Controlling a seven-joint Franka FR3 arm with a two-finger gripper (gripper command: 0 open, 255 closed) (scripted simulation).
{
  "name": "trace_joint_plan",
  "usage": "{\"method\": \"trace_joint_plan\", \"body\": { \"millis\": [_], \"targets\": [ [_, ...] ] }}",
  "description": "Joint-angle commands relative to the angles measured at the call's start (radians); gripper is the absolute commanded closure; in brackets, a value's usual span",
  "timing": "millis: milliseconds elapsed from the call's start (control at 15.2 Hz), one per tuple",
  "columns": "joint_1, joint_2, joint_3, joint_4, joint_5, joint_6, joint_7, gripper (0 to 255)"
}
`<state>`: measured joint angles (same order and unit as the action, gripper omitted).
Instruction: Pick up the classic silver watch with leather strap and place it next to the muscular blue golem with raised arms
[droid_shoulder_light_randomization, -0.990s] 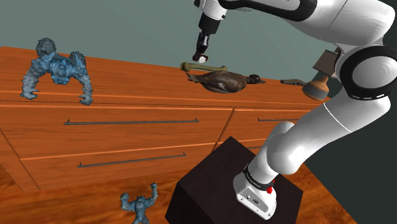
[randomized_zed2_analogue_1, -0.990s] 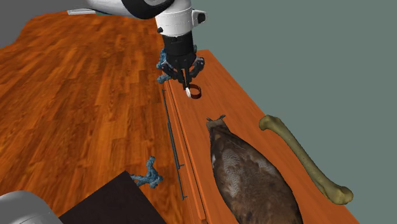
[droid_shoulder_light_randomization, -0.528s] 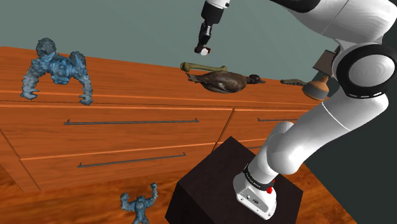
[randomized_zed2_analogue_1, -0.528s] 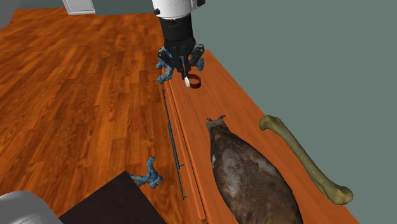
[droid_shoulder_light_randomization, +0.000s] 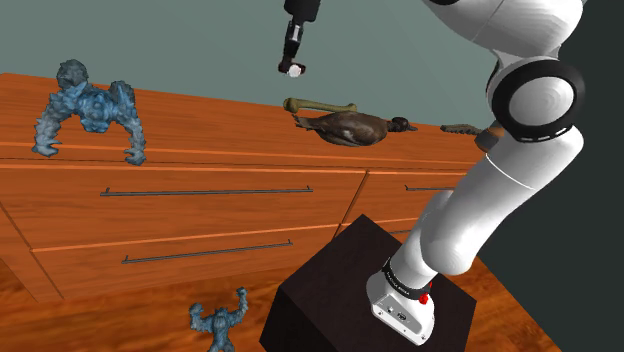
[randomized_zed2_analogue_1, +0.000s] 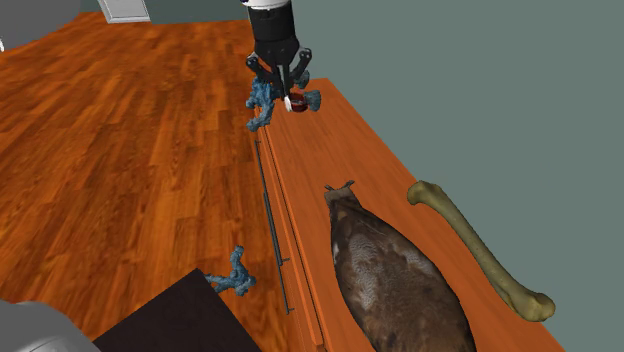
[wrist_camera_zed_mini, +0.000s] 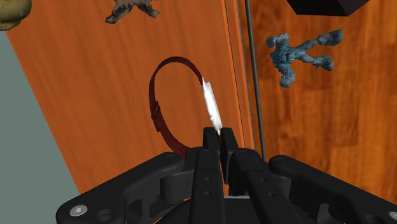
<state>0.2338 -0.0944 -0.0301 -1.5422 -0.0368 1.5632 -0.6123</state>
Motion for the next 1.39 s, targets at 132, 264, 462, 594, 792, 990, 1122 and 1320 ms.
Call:
{"method": "trace_joint_plan", "body": {
  "millis": [132, 264, 462, 594, 792, 990, 1122, 1320],
  "targets": [
    [0.027, 0.136, 0.031, 0.156, -0.003, -0.022, 0.058, 255],
    [0.044, 0.214, 0.045, 0.256, -0.009, -0.046, 0.087, 255],
    [0.073, 0.35, 0.063, 0.446, -0.02, -0.101, 0.128, 255],
    [0.096, 0.466, 0.071, 0.619, -0.031, -0.161, 0.151, 255],
    [0.126, 0.631, 0.073, 0.873, -0.043, -0.25, 0.171, 255],
    [0.119, 0.547, 0.075, 0.688, -0.038, -0.149, 0.176, 255],
    [0.116, 0.513, 0.076, 0.604, -0.037, -0.099, 0.179, 255],
    [0.113, 0.476, 0.077, 0.503, -0.035, -0.035, 0.182, 255]
  ]
}}
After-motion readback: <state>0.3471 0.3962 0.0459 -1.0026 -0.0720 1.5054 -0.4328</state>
